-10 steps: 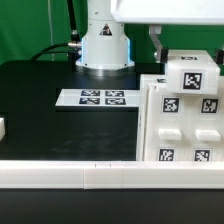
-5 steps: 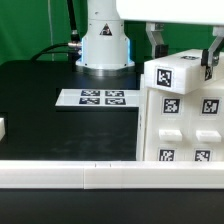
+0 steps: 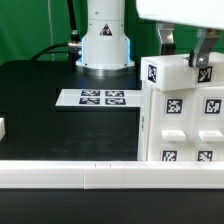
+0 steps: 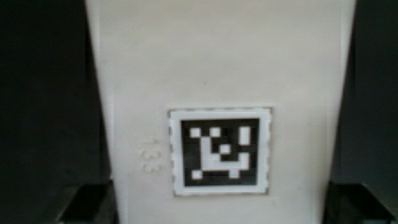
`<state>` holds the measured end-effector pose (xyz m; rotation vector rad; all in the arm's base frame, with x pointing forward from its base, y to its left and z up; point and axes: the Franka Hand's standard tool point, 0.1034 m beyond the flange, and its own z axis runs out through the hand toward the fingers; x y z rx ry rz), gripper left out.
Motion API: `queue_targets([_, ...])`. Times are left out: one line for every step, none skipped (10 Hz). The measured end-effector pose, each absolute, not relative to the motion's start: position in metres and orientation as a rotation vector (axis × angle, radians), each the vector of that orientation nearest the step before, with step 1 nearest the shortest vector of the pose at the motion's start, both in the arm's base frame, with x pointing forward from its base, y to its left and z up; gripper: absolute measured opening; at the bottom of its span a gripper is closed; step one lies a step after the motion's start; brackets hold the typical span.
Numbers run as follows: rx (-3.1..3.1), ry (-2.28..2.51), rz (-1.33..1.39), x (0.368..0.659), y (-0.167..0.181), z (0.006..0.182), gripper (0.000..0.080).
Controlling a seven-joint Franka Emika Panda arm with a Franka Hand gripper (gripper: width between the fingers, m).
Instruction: Assemble cabinet
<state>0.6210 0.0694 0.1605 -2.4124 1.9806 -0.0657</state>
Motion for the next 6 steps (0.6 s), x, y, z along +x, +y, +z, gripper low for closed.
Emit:
queue_targets([-2.291, 2.126, -0.059, 0.6192, 0.0691, 0.1603, 0.0560])
queue_targets([-2.173, 2.253, -0.054, 0.6177, 0.0692, 0.1602, 0.0560])
queue_targets([-2.061, 2.358, -0.057, 0.6166, 0.0694, 0.1600, 0.0560])
queue_targets([-1.934, 2.470, -0.050, 0.6150, 0.0693, 0.1601, 0.0560])
queue_targets([-1.838, 2.557, -0.033, 0.6125, 0.0676, 0.1607, 0.0560])
queue_targets([-1.819, 2.563, -0.022, 0.6127, 0.0679, 0.1611, 0.0560])
